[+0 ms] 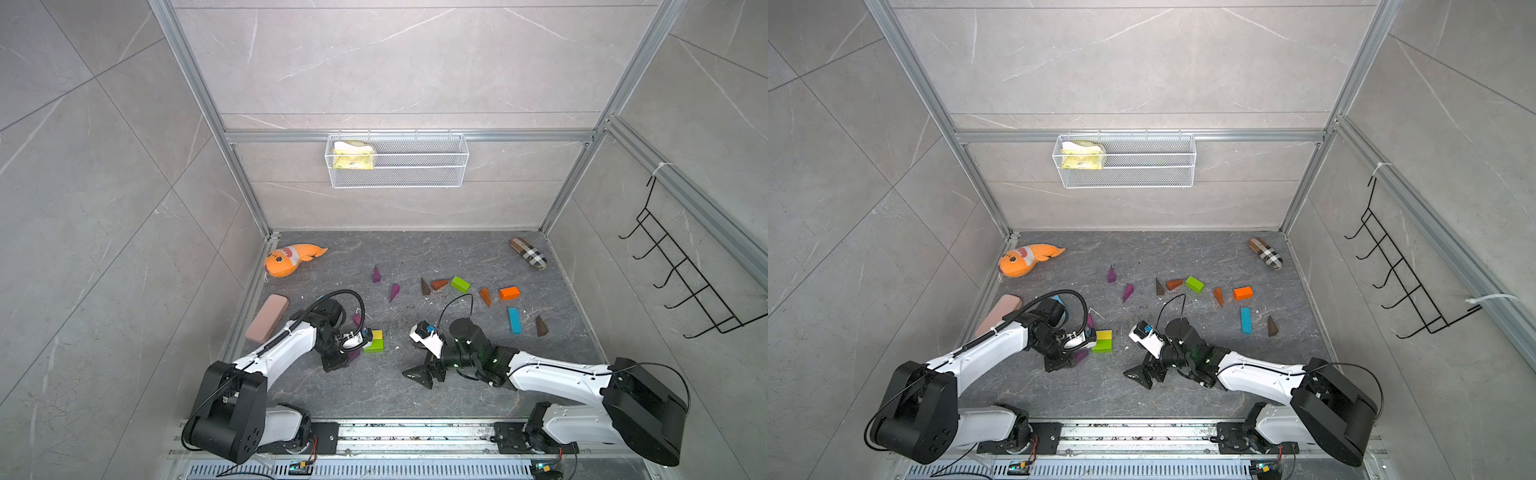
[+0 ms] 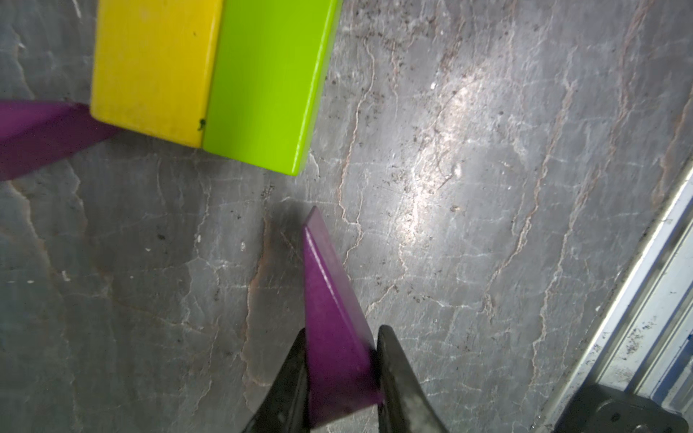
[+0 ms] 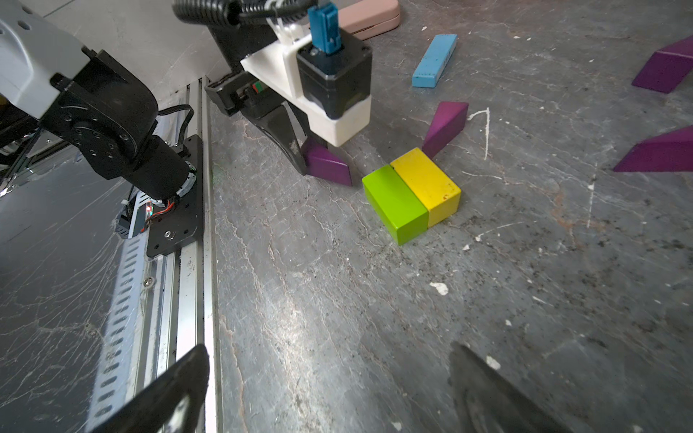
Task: Assemble a small pinwheel with building blocks
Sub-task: Assemble the building block at the center of the board.
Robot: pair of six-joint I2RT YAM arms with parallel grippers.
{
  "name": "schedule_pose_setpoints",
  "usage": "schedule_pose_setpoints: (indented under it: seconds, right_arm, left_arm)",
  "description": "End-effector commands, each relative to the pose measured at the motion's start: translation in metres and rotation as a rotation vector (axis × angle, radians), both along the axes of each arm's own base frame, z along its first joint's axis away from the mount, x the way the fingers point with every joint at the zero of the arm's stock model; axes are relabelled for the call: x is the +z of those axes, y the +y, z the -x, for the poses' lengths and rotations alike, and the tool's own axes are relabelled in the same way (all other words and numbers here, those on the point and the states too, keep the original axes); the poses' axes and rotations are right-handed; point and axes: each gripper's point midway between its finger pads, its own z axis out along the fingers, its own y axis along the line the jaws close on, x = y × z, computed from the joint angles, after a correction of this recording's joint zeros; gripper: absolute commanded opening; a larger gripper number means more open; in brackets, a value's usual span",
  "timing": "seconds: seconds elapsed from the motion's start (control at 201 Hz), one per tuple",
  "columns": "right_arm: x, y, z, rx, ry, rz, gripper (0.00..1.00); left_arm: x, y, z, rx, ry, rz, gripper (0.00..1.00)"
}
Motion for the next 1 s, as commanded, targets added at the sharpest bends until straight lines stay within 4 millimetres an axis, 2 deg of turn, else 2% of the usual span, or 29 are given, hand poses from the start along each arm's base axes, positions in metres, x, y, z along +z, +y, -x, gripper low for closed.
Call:
schedule_pose_setpoints:
  seconds: [0.0, 0.991]
  right_arm:
    - [-0.0085, -0.0019, 0.0017, 0.005, -0.002, 0.027, 1.00]
    - [-0.0103, -0.0006, 0.0026, 0.015, 0.006, 0.034, 1.00]
  left_arm:
    - [0.0053, -0.0061, -0.0077, -0.031, -0.012, 0.019, 0.23]
    - [-0.0042, -0.0096, -0.0130, -0.033, 0.007, 0.019, 0.30]
